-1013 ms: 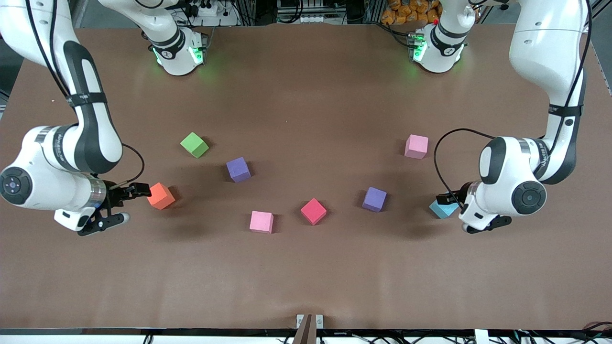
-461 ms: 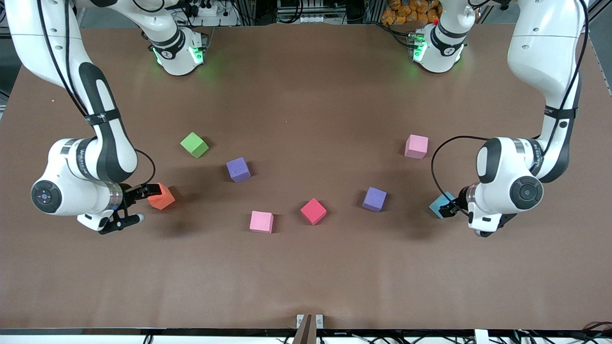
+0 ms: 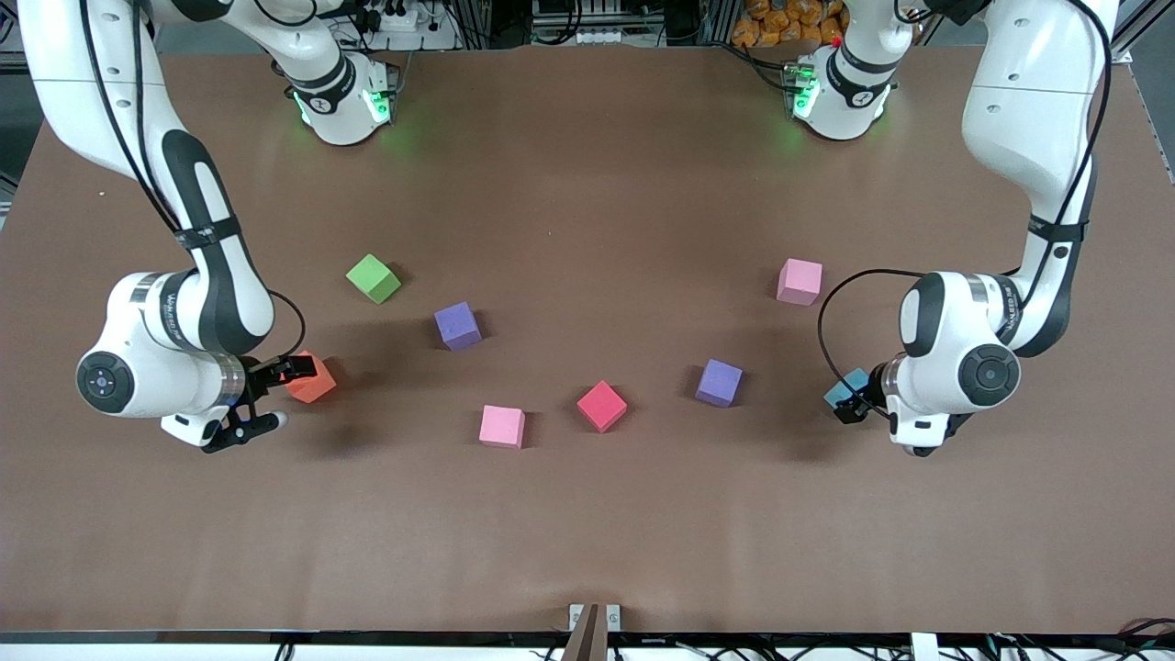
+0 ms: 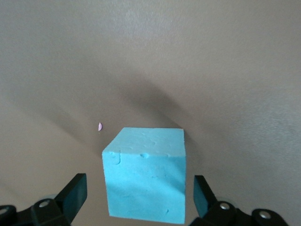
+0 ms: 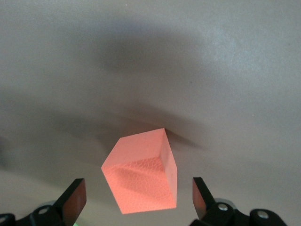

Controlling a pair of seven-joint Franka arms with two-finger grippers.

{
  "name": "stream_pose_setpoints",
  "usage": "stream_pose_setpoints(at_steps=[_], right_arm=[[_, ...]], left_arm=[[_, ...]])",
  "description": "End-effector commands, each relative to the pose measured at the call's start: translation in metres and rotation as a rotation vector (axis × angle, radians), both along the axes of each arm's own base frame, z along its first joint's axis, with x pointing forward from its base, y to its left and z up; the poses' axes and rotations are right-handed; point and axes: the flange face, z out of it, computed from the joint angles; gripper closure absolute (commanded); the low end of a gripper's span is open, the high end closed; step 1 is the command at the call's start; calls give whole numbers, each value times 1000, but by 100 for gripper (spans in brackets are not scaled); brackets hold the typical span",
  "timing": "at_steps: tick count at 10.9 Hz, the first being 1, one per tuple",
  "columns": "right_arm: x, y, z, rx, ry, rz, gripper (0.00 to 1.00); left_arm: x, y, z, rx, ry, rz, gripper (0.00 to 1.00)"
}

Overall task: Arrange blocks into number 1
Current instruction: 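Close the right gripper on orange while the left gripper grasps cyan, then carry the cyan cube to mid-table with the left gripper while the right gripper lifts orange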

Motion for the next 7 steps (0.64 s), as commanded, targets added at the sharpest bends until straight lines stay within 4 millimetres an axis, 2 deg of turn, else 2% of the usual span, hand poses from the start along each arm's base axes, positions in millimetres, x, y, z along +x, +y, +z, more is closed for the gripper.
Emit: stream_pose_setpoints(at_steps=[1,2,3,4,6,7], right_arm=[[-2,1,-9,7,-7,42,0],[-2,4,-11,6,-13,49,0],[-5,5,-16,4,-19,51,0],[-9,5,-24,2,-23,50,0],[-12,7,-29,2,-22,52,0],[-14,10,-31,2,-17,57,0]], left_arm=[[-2,-3,-10,21,3,-21,0],[-3,-3,-11,25,4,-42,17],[-3,0,-10,20,13,-66,94],[-4,2,-7,7,24,-135,100],[-3,-8,2,0,20,-175,100],[-4,-29,12,3,4,-212,100]])
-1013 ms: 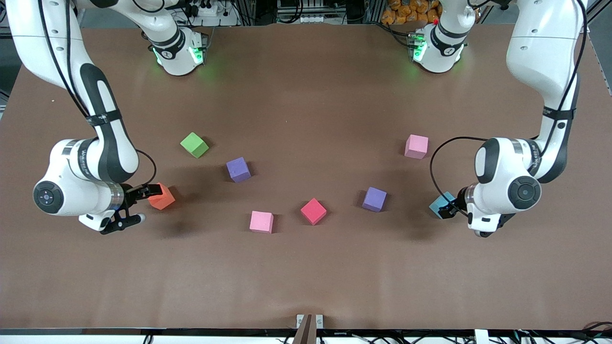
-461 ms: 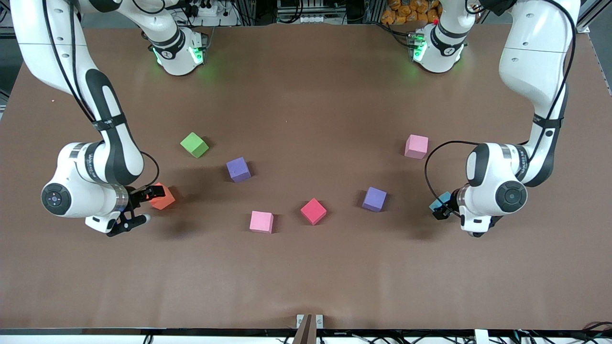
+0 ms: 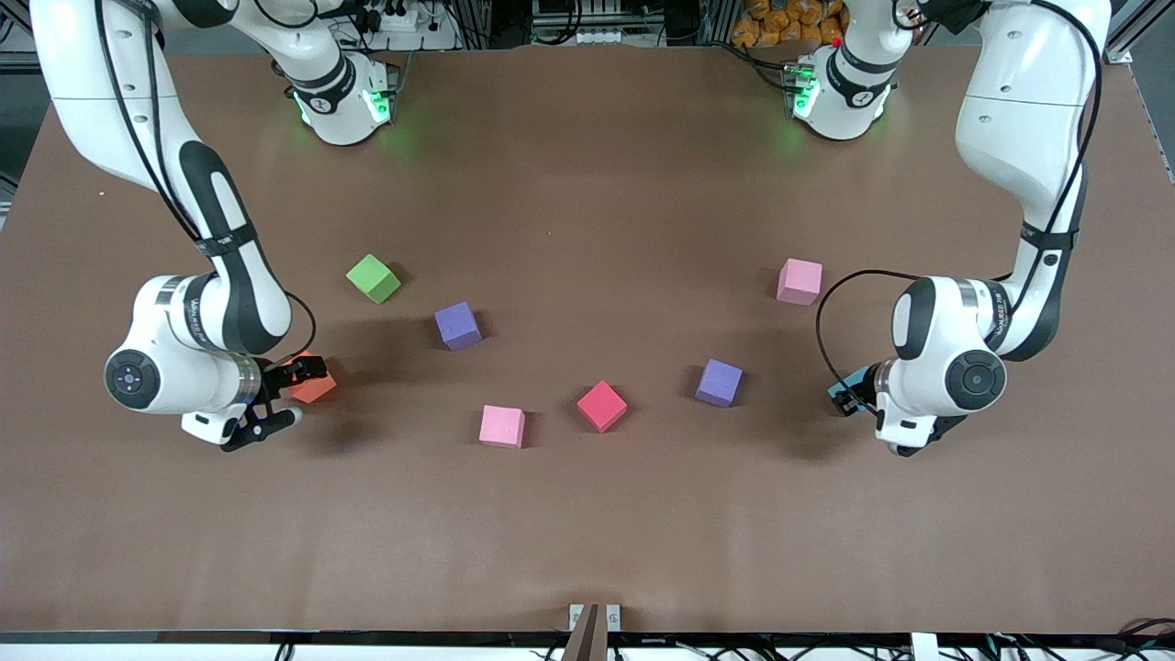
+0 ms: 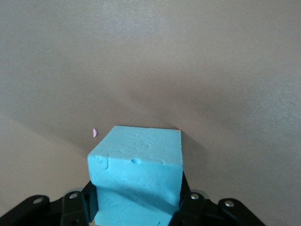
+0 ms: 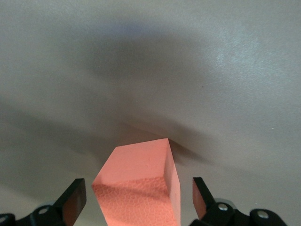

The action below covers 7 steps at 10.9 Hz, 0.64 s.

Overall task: Arrange blocks into number 1
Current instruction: 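Carry the cyan cube to mid-table with the left gripper while the right gripper lifts orange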

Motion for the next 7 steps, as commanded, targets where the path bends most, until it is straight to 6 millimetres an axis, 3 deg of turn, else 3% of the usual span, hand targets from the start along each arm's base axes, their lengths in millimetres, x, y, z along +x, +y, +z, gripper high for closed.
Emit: stream_pose_setpoints(at_steps=[1,3,5,7], right_arm=[[-4,4,-1,2,-6,19,0],[-8,2,-7,-1,-12,16,0],[-14,2,-17,-4,-22,14,0],[-14,0,-16,-4,-24,13,0]], left_arm=[[-5,-44,35,14,-32,-122,100],[-22,-96,84,-8,-26,-241,100],[-63,-181,114,-28,13,-324,100],[-107,-266,124,-56,20,-342,100]])
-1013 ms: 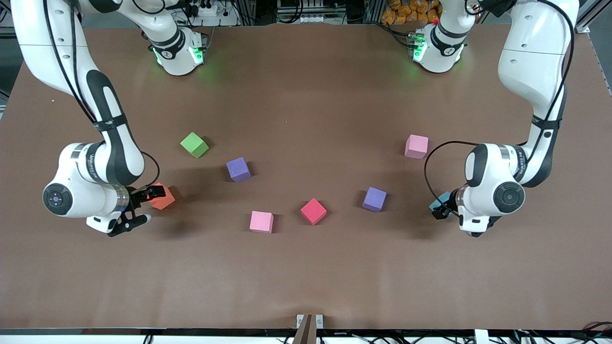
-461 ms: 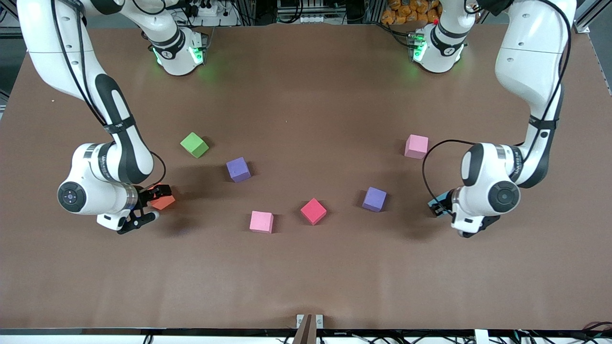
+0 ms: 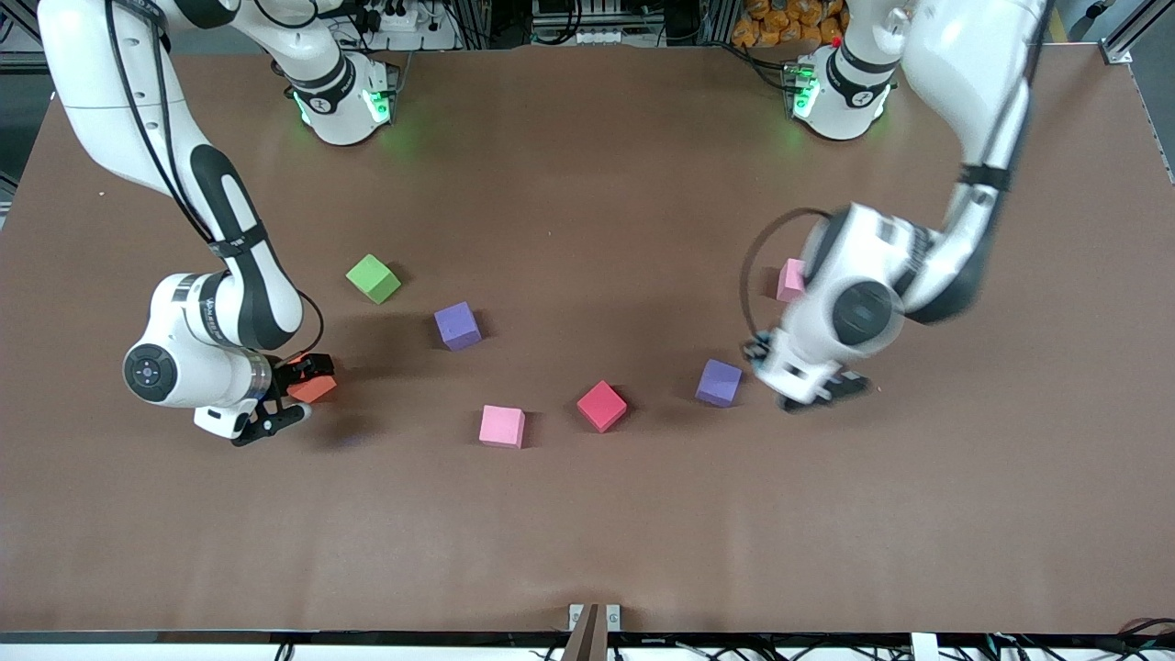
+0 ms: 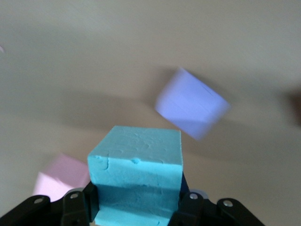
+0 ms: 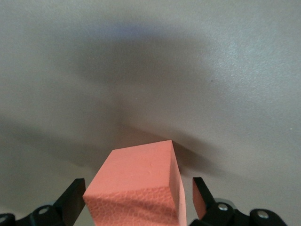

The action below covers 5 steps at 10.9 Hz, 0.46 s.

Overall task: Arrange blocks into number 1
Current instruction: 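Carry the cyan cube to mid-table with the left gripper while the right gripper lifts orange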

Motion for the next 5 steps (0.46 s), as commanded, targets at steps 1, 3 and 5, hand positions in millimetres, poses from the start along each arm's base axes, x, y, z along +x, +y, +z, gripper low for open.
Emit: stream_pose_setpoints(at_steps=[1,3,5], right_arm=[[-3,-2,3,3,-10,15,0],[-2,-3,4,1,-11,12,27],[-1,-7,6,0,-16,-12,48]], left_arm=[[-58,-88,8,-17,21,-11,100],[-111,-152,-16,18,50,3,100],[-177,-209,-54,85,84,11,100]])
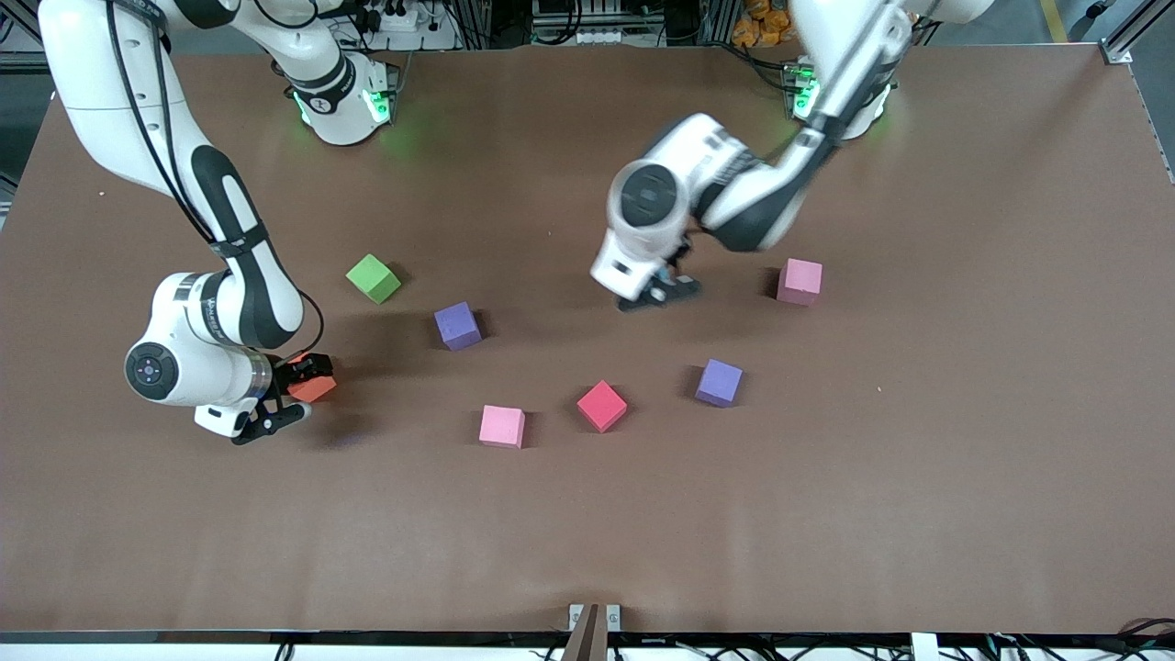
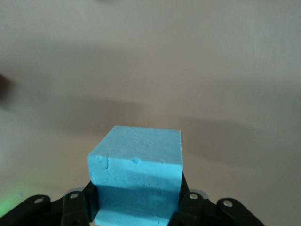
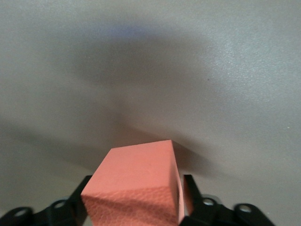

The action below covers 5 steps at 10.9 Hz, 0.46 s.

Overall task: Arrange blocks into number 1
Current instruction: 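Carry the cyan cube to mid-table with the left gripper while the right gripper lifts orange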

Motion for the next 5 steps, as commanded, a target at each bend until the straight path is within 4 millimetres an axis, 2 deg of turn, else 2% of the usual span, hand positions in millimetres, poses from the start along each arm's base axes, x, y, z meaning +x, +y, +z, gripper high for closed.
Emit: stream_pose_setpoints(at_steps=[1,3,4,5], right_arm=[[0,-4,12,2,-21,-19,49],[5,7,46,-9,-61,-86,49],[6,12,69,-16,-87,-152,48],[7,21,95,-24,-110,-235,47]], left_arm=[[-58,-58,-41,49,28,21,100],[-106,-92,-71,82,43,1,100],[-129,-113,-74,53,25,-35,100],[-140,-123,-75,25,5,-53,100]])
